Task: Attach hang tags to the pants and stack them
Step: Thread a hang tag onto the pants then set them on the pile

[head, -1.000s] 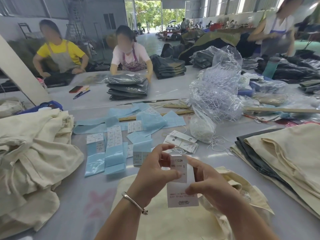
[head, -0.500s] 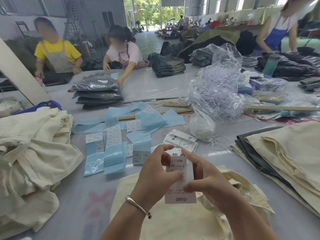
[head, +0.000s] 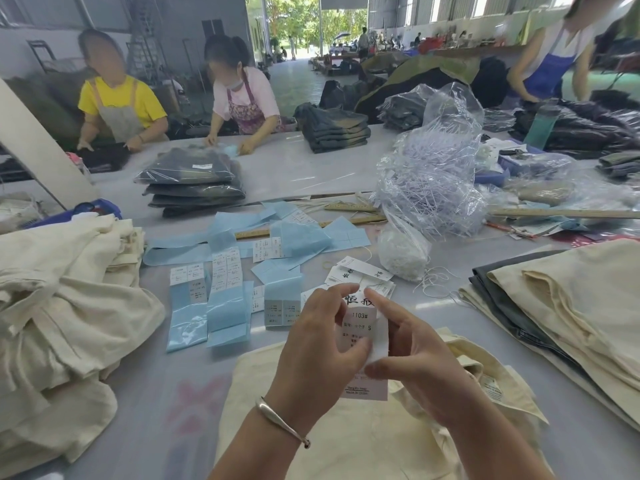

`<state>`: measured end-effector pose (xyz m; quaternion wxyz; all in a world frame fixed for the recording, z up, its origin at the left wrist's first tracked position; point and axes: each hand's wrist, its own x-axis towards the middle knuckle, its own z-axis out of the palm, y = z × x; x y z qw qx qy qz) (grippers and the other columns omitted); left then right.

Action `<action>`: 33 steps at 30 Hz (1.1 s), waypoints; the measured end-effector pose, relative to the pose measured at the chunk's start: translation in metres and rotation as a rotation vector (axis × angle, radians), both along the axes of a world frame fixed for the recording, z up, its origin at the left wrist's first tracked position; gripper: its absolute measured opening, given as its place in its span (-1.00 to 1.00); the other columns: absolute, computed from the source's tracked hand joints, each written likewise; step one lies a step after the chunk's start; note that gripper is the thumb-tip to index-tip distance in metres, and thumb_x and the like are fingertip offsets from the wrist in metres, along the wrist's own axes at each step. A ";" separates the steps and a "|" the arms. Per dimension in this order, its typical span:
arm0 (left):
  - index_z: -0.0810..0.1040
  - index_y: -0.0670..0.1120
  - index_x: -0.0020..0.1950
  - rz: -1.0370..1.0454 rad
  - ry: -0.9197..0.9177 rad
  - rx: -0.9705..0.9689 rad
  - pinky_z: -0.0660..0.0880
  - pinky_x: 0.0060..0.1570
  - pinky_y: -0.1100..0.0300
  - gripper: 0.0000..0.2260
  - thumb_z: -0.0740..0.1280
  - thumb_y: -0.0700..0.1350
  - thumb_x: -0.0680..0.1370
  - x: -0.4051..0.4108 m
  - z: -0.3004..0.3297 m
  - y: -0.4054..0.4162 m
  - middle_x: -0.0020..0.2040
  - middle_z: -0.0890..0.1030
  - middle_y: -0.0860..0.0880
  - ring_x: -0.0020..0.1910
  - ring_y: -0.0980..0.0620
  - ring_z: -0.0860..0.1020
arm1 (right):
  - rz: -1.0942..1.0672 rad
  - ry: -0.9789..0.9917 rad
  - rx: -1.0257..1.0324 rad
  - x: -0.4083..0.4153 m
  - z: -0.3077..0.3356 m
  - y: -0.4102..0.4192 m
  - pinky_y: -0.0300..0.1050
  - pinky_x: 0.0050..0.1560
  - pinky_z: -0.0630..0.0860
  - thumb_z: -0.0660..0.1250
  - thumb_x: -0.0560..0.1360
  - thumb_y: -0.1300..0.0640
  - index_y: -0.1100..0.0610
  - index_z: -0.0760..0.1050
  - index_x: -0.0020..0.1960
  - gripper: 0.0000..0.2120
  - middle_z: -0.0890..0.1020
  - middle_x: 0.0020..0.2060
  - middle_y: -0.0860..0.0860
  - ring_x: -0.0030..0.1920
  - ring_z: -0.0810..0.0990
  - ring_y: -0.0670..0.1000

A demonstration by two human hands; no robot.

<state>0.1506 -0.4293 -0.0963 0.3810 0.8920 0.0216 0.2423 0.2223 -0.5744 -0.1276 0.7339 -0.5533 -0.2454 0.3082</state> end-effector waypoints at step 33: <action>0.71 -0.19 -0.01 -0.346 0.259 -0.972 0.53 -0.01 0.05 -0.79 0.47 -0.20 0.37 -0.009 -0.024 0.018 -0.06 0.68 -0.22 -0.08 -0.11 0.62 | 0.011 0.477 0.293 -0.020 0.023 0.014 0.06 0.00 0.56 0.31 0.31 0.38 0.28 0.50 0.29 -0.48 0.58 0.10 0.31 0.04 0.58 0.22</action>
